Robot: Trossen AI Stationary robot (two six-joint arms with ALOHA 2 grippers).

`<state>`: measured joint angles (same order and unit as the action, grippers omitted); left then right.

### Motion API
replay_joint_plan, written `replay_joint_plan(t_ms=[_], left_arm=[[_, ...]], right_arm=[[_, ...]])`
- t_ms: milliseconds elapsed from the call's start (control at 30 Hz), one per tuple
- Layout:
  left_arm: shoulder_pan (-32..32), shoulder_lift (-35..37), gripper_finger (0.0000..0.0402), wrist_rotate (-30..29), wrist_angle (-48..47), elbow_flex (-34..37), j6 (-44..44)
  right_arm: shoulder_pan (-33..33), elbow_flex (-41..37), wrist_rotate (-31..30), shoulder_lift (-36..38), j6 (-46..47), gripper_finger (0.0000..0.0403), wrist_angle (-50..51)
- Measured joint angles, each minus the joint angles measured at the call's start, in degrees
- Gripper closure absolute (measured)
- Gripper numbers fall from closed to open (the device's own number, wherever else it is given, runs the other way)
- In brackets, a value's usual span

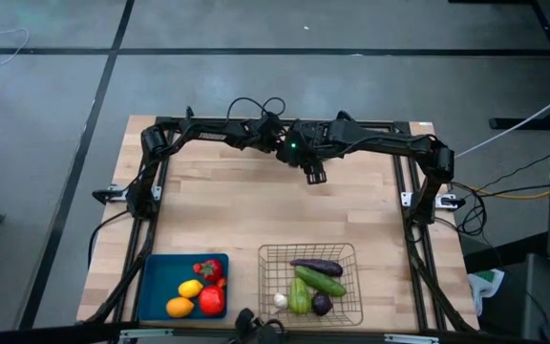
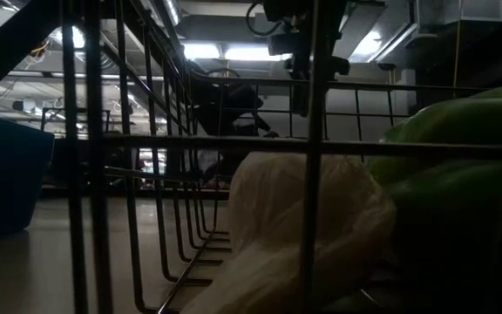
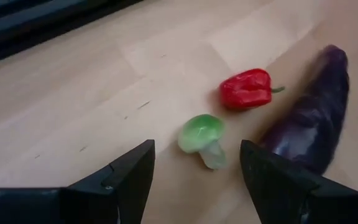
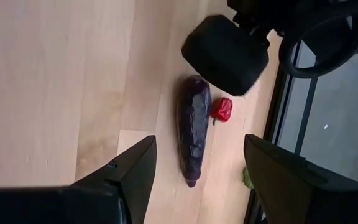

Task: Sort produce into baskets
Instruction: Put the green bell pepper into the gold wire basket

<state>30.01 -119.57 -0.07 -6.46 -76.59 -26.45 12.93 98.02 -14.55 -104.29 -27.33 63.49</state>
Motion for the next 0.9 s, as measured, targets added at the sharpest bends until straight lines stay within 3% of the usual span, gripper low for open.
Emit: replay_joint_plan(t_ms=[333, 667, 900], left_arm=[[0.5, 0.0, 0.0169, 2.8, -2.5, -2.7, 6.2], [0.5, 0.1, 0.0169, 6.6, -18.1, -11.9, 10.1], [0.5, 0.1, 0.0169, 9.0, -21.9, -14.7, 10.9]], right_arm=[[0.2, 0.0, 0.0, 0.0, 0.0, 0.0162, 0.6], [0.2, 0.0, 0.0, 0.0, 0.0, 0.0162, 1.1], [0.2, 0.0, -1.4, 1.7, 0.0, 0.0162, 0.7]])
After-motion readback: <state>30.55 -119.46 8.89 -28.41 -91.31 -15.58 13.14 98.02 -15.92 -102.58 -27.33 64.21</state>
